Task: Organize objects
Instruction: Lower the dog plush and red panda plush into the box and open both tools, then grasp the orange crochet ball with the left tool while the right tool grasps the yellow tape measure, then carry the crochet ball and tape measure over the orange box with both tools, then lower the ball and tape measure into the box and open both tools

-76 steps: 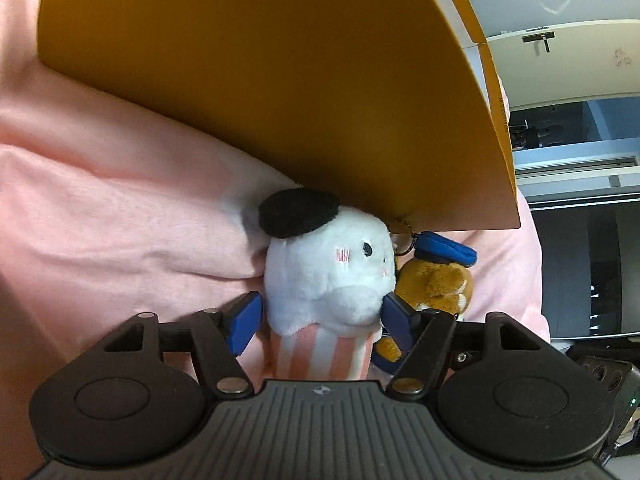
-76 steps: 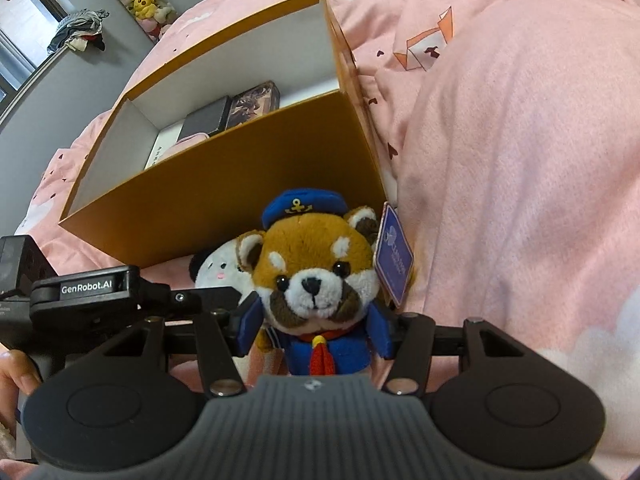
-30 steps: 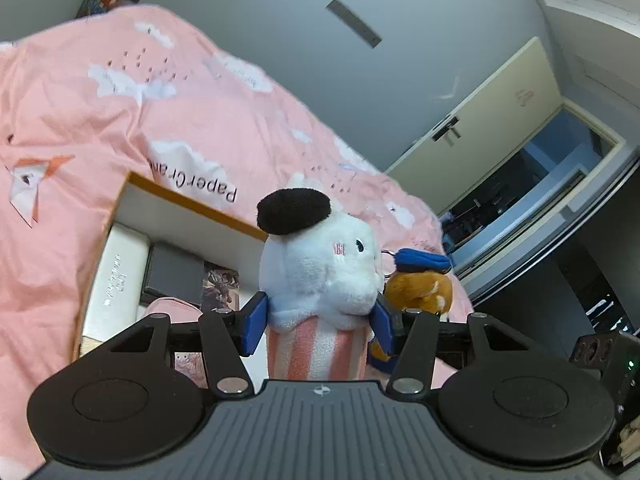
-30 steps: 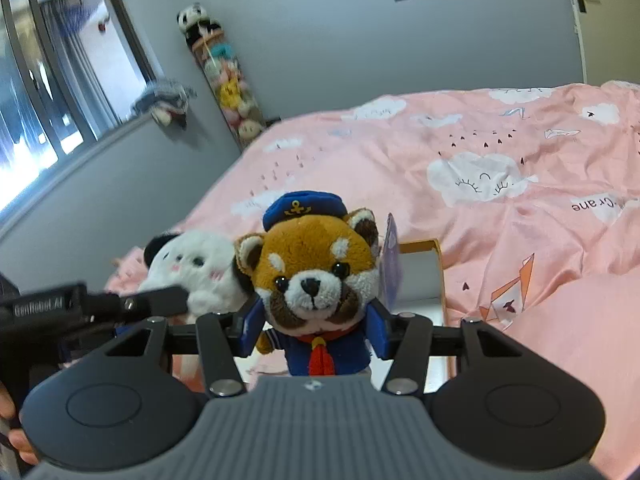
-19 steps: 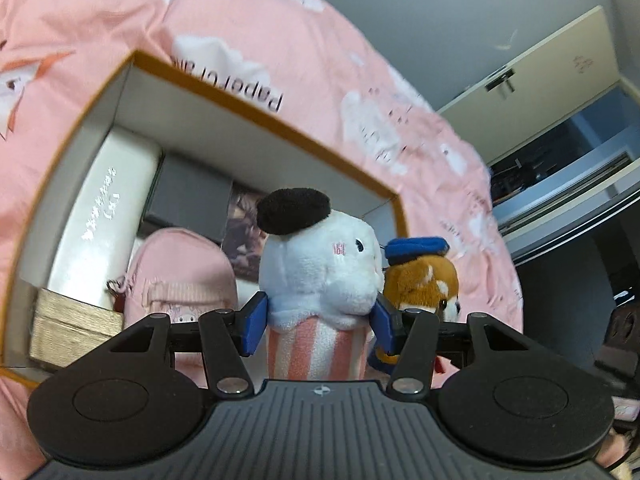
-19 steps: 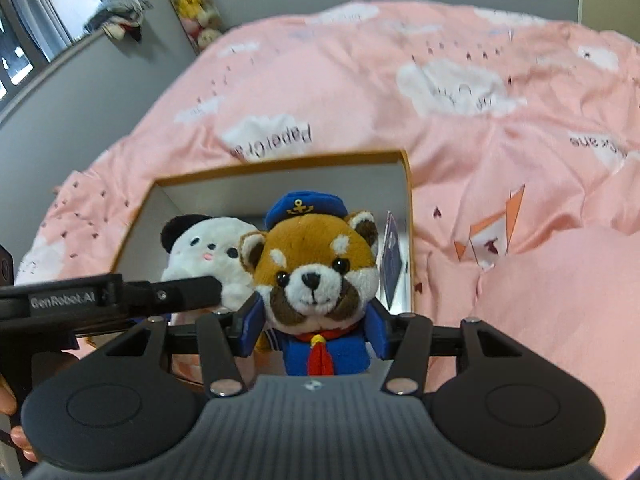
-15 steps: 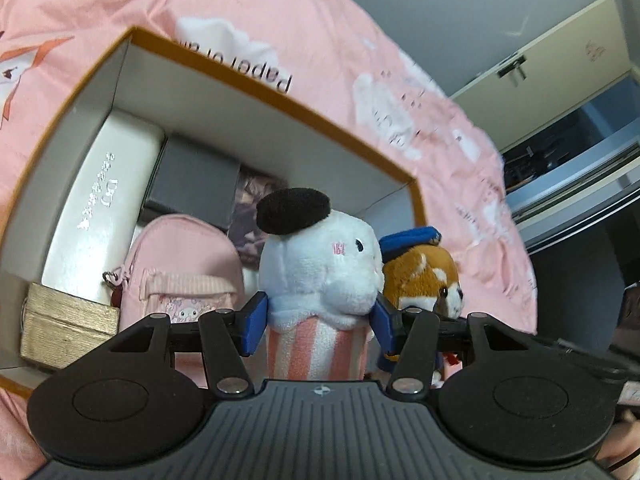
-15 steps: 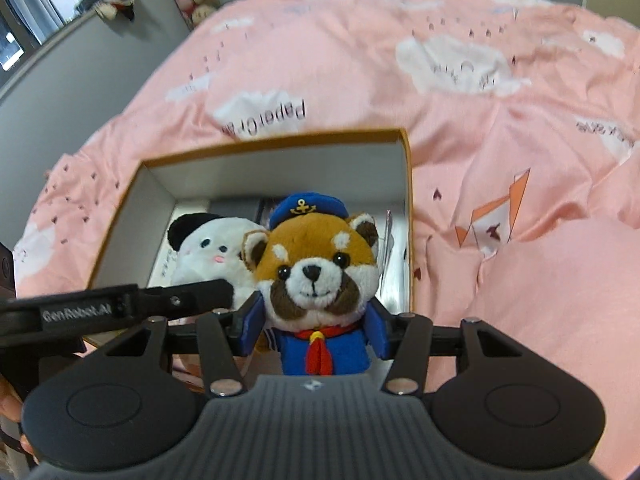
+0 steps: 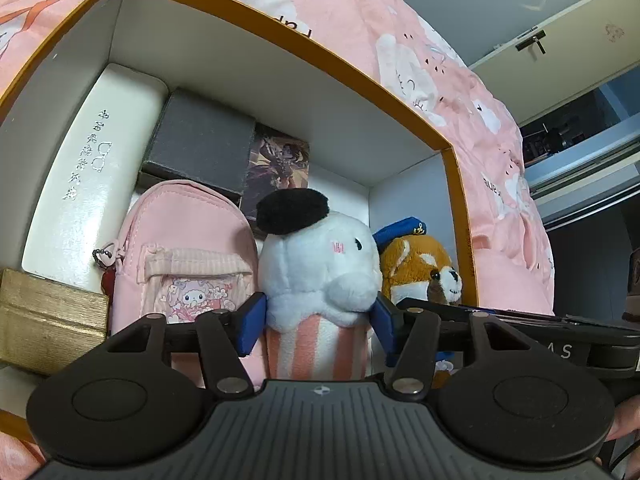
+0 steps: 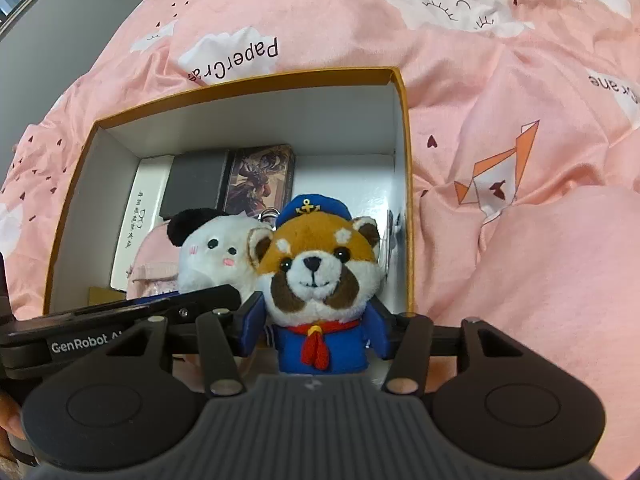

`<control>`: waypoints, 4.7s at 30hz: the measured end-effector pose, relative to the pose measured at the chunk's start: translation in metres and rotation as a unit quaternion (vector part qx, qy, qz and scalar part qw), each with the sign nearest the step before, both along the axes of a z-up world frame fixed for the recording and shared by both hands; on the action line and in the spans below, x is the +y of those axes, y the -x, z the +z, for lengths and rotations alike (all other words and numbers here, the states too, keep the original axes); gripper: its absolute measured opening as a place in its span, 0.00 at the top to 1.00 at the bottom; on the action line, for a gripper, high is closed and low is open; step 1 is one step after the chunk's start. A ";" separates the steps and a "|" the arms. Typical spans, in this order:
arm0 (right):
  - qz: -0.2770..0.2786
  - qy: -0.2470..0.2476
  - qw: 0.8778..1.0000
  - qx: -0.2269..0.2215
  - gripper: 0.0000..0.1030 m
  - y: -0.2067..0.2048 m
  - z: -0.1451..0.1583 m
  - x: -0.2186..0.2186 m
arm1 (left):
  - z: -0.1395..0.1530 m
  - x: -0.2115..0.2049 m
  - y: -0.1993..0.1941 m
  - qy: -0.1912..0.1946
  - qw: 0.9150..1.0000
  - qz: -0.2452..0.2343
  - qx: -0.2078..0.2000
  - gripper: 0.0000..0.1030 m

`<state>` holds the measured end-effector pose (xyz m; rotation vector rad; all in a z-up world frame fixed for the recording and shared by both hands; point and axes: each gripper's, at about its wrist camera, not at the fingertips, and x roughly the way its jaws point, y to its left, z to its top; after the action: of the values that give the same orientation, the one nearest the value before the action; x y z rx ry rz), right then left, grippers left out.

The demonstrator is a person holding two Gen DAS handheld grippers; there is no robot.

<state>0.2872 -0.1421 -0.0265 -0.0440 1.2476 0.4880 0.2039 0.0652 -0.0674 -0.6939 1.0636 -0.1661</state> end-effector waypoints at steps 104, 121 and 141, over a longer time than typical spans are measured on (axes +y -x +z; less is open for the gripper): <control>0.286 0.034 0.951 -0.113 0.47 0.112 -0.027 -0.060 | 0.028 -0.069 0.076 -0.119 0.942 -0.305 -0.079 0.56; 0.325 0.102 0.905 -0.255 0.47 0.054 0.051 0.006 | 0.097 -0.045 -0.028 -0.179 0.958 -0.191 -0.116 0.56; 0.377 0.218 0.865 -0.250 0.47 -0.018 -0.034 0.051 | 0.020 -0.035 -0.090 -0.153 0.986 -0.055 -0.035 0.56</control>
<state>0.3049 -0.0907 -0.0607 -1.0182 0.7612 0.7924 0.2940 0.0302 -0.0472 -0.3506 1.0330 -0.1177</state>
